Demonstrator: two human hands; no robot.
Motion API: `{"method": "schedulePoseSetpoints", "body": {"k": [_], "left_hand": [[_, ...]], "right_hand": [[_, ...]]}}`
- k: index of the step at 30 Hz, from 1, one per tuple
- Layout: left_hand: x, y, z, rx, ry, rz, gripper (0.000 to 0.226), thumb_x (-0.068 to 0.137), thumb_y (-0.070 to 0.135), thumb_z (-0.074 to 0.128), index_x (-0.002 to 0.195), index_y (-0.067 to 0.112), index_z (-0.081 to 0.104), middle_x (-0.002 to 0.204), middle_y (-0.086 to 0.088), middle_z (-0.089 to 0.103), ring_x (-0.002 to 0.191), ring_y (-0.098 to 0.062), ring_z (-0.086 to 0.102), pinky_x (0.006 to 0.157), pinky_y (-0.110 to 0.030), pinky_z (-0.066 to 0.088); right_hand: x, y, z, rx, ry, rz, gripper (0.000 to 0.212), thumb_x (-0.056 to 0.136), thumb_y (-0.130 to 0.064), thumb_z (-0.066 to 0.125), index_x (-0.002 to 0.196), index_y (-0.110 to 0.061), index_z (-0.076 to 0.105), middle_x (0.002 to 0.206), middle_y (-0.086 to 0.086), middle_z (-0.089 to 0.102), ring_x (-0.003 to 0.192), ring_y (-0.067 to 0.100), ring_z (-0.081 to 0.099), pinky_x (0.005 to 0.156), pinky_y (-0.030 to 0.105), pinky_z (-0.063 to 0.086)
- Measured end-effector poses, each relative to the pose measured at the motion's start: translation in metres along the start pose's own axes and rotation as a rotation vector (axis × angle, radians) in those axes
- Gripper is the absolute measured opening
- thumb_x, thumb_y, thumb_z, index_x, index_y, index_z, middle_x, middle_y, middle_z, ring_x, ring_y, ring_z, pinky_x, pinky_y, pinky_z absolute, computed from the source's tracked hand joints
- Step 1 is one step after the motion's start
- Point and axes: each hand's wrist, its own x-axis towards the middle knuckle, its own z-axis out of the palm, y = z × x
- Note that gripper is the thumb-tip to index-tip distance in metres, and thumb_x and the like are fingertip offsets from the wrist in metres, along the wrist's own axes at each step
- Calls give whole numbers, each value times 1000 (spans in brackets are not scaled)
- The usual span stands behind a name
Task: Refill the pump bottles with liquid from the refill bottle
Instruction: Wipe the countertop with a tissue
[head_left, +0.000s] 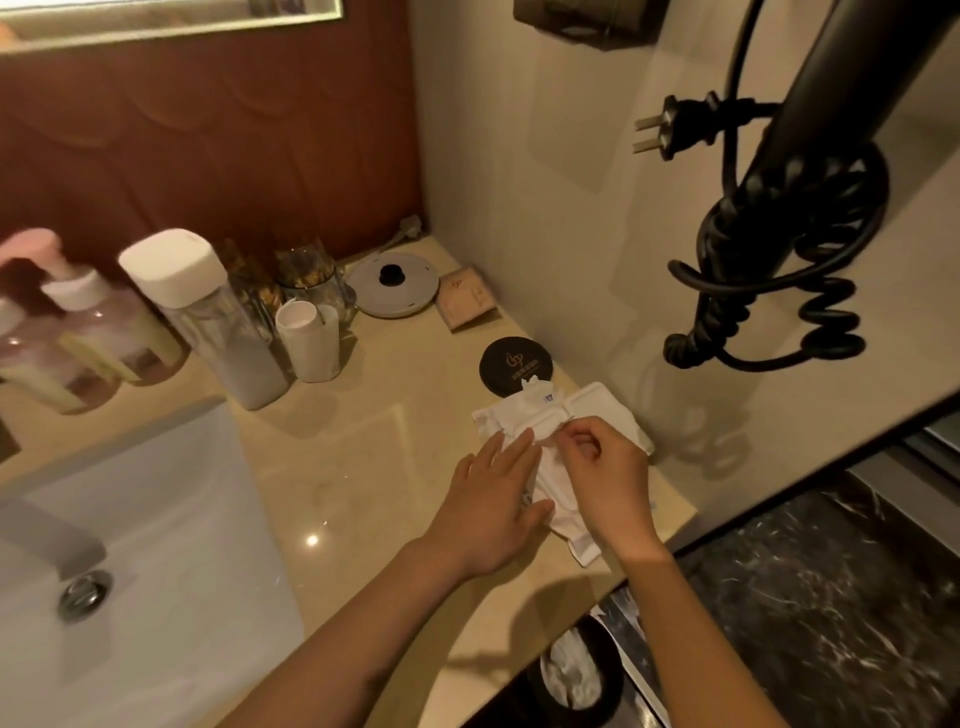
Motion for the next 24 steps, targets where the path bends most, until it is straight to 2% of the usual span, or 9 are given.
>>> {"method": "schedulePoseSetpoints", "body": {"k": [3, 5, 8, 14, 16, 18, 20, 22, 24], "left_hand": [[-3, 2, 1, 78, 26, -7, 54, 96, 42, 38, 145, 27, 22, 158, 5, 2, 144, -23, 2, 115, -41, 9], [-4, 4, 1, 134, 40, 3, 49, 96, 42, 38, 142, 33, 25, 158, 3, 4, 143, -26, 5, 115, -43, 9], [-3, 6, 2, 185, 14, -4, 52, 97, 43, 36, 145, 39, 18, 158, 1, 1, 143, -27, 2, 115, -45, 5], [1, 3, 9, 141, 27, -15, 53, 96, 44, 39, 145, 38, 21, 158, 3, -2, 144, -26, -5, 116, -44, 3], [1, -1, 14, 12, 57, -20, 53, 94, 45, 41, 144, 35, 25, 158, 5, 3, 144, -23, -3, 116, -41, 5], [-3, -1, 14, -220, 168, 7, 54, 92, 51, 37, 142, 34, 31, 155, 5, 19, 144, -19, 9, 116, -38, 11], [-14, 4, 7, -546, 325, 32, 38, 96, 45, 37, 132, 35, 44, 140, 9, 45, 132, -1, 34, 109, -22, 25], [-28, 12, -5, -927, 384, -55, 26, 99, 37, 36, 117, 36, 55, 121, 15, 59, 112, 11, 49, 94, -7, 34], [-39, 11, -10, -1269, 341, -164, 41, 91, 50, 32, 113, 31, 60, 113, 11, 66, 107, 1, 58, 92, -15, 42]], "right_hand": [[-2, -4, -4, 175, -12, 49, 4, 90, -12, 60, 88, -13, 64, 77, -5, 63, 67, 0, 55, 65, 13, 45], [-2, -5, -7, 277, -9, 107, 7, 91, -12, 59, 88, -15, 63, 79, -5, 62, 72, 5, 55, 69, 18, 46], [-1, -12, -13, 482, -10, 187, 9, 92, -11, 58, 87, -16, 63, 82, -2, 63, 81, 11, 57, 77, 26, 48], [-3, -29, -29, 709, -51, 234, 9, 93, -11, 54, 88, -14, 61, 89, 6, 61, 88, 18, 57, 85, 32, 46], [-7, -35, -32, 845, -41, 276, 11, 94, -12, 52, 87, -14, 59, 90, 6, 61, 88, 16, 57, 84, 30, 45], [-11, -40, -32, 1010, -27, 330, 8, 92, -13, 52, 86, -13, 58, 90, 6, 63, 88, 15, 58, 82, 27, 47], [-17, -43, -28, 1153, -45, 390, 6, 85, -16, 55, 88, -12, 58, 91, 8, 66, 88, 17, 61, 82, 28, 50], [-27, -45, -19, 1216, -87, 450, 19, 79, -20, 56, 94, -10, 59, 97, 10, 68, 92, 19, 63, 88, 34, 49], [-40, -47, -7, 1204, -114, 498, 31, 78, -22, 56, 105, -7, 60, 107, 12, 68, 100, 22, 64, 92, 37, 48]]}}
